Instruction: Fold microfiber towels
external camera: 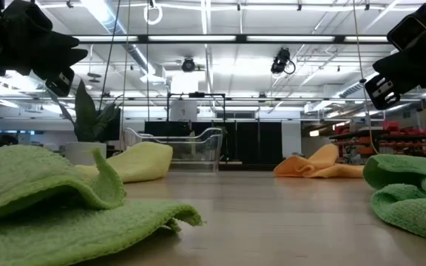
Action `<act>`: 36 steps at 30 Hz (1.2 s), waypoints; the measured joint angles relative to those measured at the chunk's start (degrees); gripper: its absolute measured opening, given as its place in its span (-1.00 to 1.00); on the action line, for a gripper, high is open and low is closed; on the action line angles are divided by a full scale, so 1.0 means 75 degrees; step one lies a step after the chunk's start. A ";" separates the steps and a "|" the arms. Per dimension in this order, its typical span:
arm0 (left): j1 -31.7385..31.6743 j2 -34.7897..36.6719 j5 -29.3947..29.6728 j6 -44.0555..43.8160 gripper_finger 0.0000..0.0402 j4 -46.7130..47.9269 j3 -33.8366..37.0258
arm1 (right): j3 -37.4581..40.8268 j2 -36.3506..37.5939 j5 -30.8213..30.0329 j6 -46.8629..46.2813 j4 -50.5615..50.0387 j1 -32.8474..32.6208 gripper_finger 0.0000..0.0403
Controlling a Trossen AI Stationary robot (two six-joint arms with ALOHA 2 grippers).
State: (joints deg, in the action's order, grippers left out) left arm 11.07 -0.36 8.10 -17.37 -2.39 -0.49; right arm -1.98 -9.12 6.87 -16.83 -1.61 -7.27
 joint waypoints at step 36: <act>-0.0003 0.0000 0.1507 -0.2888 -0.47 -0.0402 0.0003 | 0.0002 0.0002 0.0000 -0.0001 -0.0002 0.0000 -0.91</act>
State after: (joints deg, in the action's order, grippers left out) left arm 11.05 -0.36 19.40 -39.02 -5.41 -0.47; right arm -1.96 -9.10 6.87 -16.84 -1.62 -7.27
